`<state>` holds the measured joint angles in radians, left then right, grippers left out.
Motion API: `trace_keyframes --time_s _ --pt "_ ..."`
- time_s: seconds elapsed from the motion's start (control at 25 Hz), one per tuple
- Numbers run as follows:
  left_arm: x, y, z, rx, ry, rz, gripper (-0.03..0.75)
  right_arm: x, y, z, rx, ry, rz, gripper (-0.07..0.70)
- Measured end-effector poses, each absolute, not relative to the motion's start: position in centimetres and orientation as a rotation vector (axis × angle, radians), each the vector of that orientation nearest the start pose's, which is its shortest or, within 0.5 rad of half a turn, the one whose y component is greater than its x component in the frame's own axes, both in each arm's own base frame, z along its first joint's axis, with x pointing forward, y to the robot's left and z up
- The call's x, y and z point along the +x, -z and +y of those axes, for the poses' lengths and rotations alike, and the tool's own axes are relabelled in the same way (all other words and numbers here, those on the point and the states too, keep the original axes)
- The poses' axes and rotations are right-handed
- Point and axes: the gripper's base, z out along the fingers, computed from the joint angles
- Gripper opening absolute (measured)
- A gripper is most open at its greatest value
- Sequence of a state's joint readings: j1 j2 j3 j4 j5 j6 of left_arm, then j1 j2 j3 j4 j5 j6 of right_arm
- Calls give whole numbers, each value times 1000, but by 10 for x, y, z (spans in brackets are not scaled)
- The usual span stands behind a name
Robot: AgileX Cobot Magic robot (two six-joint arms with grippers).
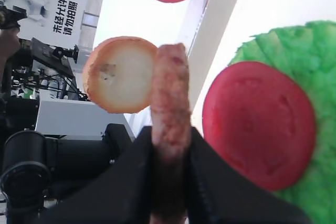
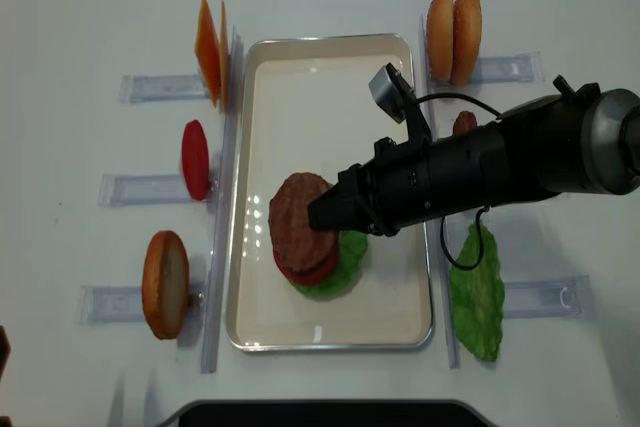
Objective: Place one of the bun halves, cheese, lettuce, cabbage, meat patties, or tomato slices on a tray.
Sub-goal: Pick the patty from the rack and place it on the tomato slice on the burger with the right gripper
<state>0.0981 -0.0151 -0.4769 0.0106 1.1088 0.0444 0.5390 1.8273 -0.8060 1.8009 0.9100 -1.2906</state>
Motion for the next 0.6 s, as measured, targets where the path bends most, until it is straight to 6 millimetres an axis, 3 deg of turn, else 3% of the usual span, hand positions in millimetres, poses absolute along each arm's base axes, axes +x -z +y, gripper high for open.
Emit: trace_keyframes --time_s 0.6 --pt "-7 -267 0 -59 -97 2101 328 240 -150 227 -435 -1605 2415 109"
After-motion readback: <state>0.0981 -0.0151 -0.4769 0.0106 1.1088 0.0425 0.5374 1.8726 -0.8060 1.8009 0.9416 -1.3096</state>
